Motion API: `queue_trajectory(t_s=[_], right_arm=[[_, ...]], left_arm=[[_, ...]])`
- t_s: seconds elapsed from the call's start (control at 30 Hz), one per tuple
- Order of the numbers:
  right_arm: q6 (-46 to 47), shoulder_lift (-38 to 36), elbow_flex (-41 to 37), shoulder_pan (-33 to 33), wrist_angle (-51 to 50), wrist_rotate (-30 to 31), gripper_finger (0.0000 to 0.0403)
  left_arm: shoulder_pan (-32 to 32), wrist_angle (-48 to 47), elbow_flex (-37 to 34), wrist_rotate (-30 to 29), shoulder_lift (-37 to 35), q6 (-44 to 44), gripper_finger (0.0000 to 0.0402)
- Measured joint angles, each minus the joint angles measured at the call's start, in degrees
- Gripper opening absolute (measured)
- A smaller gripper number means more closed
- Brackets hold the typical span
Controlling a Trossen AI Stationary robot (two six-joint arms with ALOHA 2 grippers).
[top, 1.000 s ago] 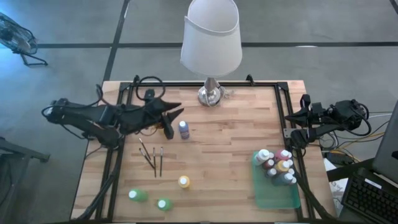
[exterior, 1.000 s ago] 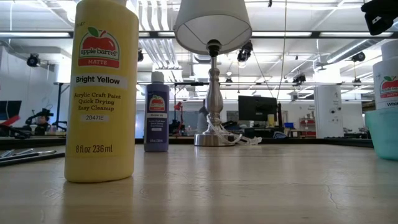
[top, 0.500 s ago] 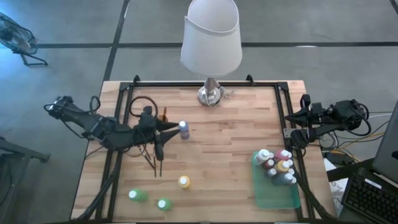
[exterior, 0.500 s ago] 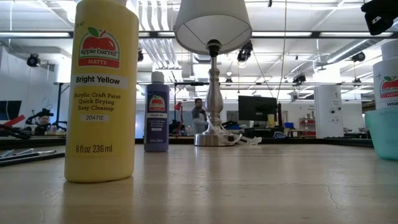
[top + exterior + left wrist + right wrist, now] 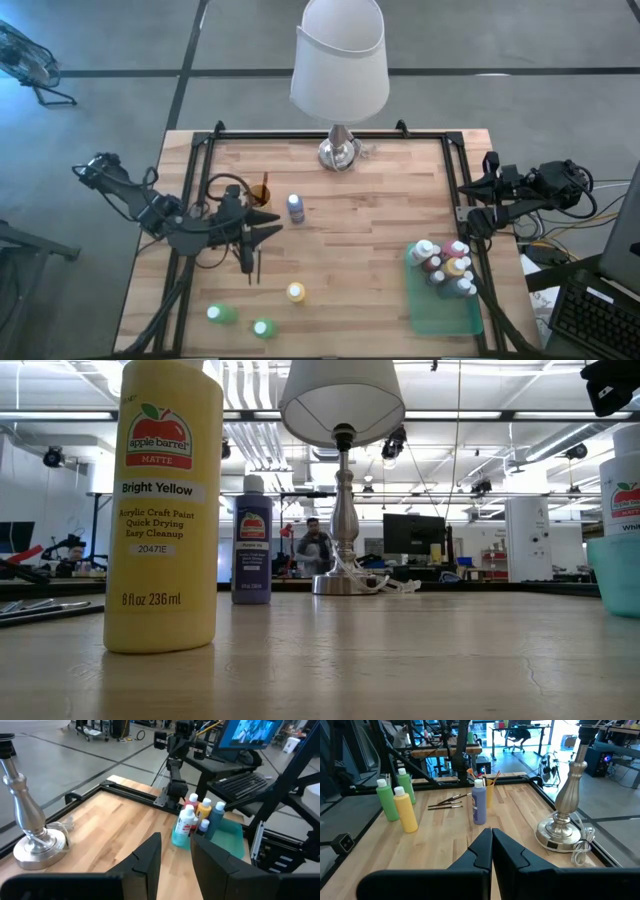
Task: Pick & Place Paint Supplies
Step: Put the silver paint brush into the yellow cup
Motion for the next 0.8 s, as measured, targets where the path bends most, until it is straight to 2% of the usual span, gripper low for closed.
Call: queue_trajectory(t_s=[0.2,0.43,0.6,0.8], right_arm=[[0.00,0.00,0.00,0.02,0.00,-0.01,0.0008],[0.00,0.00,0.00,0.00,0.00,-0.01,0.0008],[0.00,0.00,0.00,0.00,0.00,0.01,0.0008],[0.00,0.00,0.00,0.02,0.00,-0.01,0.0008]], left_arm=[[-0.02,-0.24,-0.02,0.27,0.00,-0.68,0.0110],[-0.04,-1.57,-0.41,9.47,0.00,-10.47,0.0110],[-0.06,-6.65,-0.44,9.80,1.39,-19.94,0.0110],[-0.36,-6.07,-0.44,12.22,3.50,-22.33,0.0110]])
